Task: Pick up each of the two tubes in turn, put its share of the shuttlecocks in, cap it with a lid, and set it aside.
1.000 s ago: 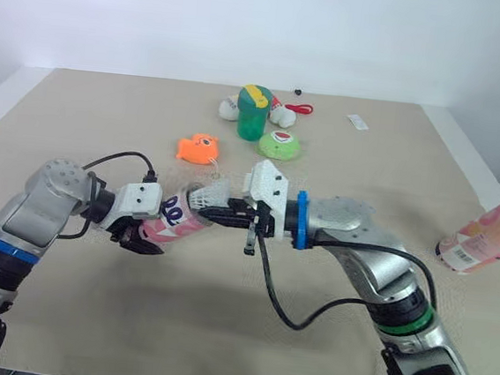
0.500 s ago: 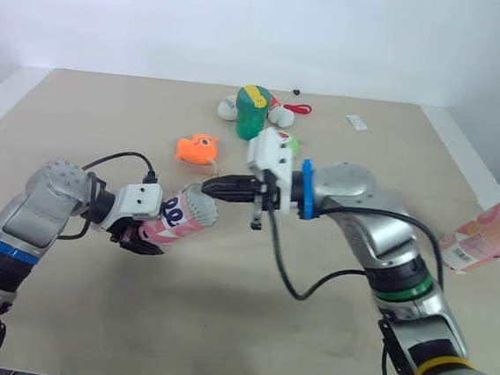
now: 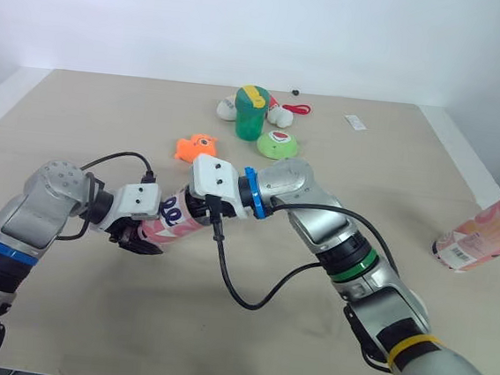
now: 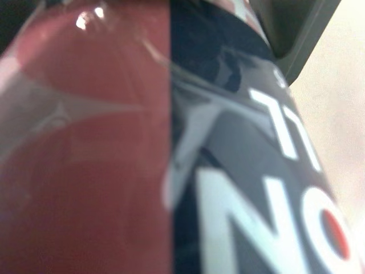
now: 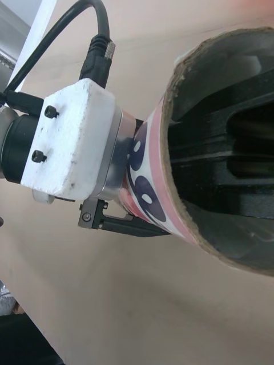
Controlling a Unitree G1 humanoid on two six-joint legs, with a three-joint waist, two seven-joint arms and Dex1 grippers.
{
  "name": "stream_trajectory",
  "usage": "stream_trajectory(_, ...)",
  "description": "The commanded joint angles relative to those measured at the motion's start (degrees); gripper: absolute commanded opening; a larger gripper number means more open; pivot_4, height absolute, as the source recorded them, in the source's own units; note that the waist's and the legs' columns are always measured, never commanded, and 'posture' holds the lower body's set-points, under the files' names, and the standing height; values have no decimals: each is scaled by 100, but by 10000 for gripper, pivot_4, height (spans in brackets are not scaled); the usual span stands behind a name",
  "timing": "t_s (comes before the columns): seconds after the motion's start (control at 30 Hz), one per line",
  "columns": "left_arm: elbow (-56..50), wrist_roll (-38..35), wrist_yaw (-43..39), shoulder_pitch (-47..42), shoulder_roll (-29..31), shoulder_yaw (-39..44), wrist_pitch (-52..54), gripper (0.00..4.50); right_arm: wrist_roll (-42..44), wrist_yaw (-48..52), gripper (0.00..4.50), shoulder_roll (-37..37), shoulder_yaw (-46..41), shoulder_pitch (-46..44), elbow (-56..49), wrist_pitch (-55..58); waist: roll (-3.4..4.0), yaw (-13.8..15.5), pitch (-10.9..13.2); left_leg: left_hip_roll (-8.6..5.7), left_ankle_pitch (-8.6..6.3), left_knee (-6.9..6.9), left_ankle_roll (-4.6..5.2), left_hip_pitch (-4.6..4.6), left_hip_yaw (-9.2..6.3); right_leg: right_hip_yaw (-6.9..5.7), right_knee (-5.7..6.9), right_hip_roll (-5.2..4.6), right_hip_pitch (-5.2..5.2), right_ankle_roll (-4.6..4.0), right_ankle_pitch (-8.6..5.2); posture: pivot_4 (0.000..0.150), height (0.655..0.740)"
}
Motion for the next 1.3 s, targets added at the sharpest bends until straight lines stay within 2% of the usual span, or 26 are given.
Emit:
stream_trajectory(0.03, -94, -29, 21, 77, -175, -263, 27, 32378, 318, 155, 457, -53, -316, 58, -575, 174, 0, 13, 0, -1, 0, 2, 0, 0, 0, 0, 2, -1, 0, 0, -1, 1500, 7400)
stream_trajectory(0.1, -100, -34, 46, 93, -184, -241, 18, 32378, 484, 216, 457, -274, -576, 124, -845, 403, 0, 15, 0, -4, 0, 5, 0, -2, -1, -1, 3, -5, 1, -1, -1, 1500, 7400)
stream_trajectory(0.23, -126, -119, 176, 147, -269, -101, -47, 32378, 1098, 399, 457, -1237, -1521, 394, -1607, 1133, 2, 78, 2, -12, 0, 12, 0, -13, -10, -10, 3, -15, 2, 0, -1, 1500, 7400)
stream_trajectory(0.3, -124, -172, 189, 150, -321, -56, -64, 32378, 1297, 394, 457, -1545, -1744, 519, -1805, 1359, 2, 75, 2, -22, -1, 30, 0, -22, -17, -23, 3, -44, 9, 2, -1, 1500, 7400)
stream_trajectory(0.47, -158, -360, 266, 36, -585, 80, -115, 32378, 1768, 335, 457, -2080, -2323, 653, -2134, 1888, 4, 29, 4, -31, -1, 36, 1, -21, -6, -15, 2, -41, 7, 25, -2, 1500, 7400)
stream_trajectory(0.63, -201, -576, 366, -49, -813, 209, -122, 32378, 2122, 382, 457, -2716, -2668, 905, -2481, 2261, -22, 21, 20, -25, 0, 41, 2, -30, -8, -14, 1, -34, 2, 25, 1, 1500, 7400)
stream_trajectory(0.77, -135, -555, 433, -78, -892, 144, -276, 32378, 2274, 320, 457, -2953, -2708, 980, -2702, 2403, -27, -44, 26, -16, -7, 37, 13, -34, -2, -2, 1, -21, -9, 16, 0, 1500, 7400)
stream_trajectory(0.87, -61, -841, 808, -242, -1425, 363, -510, 32378, 2389, 332, 457, -3345, -2935, 1170, -2835, 2614, -28, -24, 40, -8, -10, 36, 18, -34, -5, -5, 1, -11, -9, 13, -2, 1500, 7400)
stream_trajectory(0.97, 67, -1193, 1144, -143, -2045, 482, -572, 32378, 2290, 731, 457, -4200, -3090, 1862, -2831, 2587, -34, 51, 47, -10, -10, 42, 18, -42, -6, -8, -7, -15, -7, 19, 1, 1500, 7400)
stream_trajectory(1.07, 315, -1241, 1544, 88, -2631, 517, -1009, 32378, 2205, 959, 457, -4796, -3380, 2564, -2526, 2343, -38, 31, 49, -21, -19, 48, 31, -51, -3, -13, -35, -35, 2, 26, 10, 1500, 7400)
stream_trajectory(1.3, 616, -1268, 2314, 747, -3728, 374, -1636, 32378, 1876, 1328, 457, -5620, -4034, 3942, -1838, 1683, -37, 4, 53, -37, -26, 53, 42, -51, 16, 15, -41, -47, 0, 26, 28, 1500, 7400)
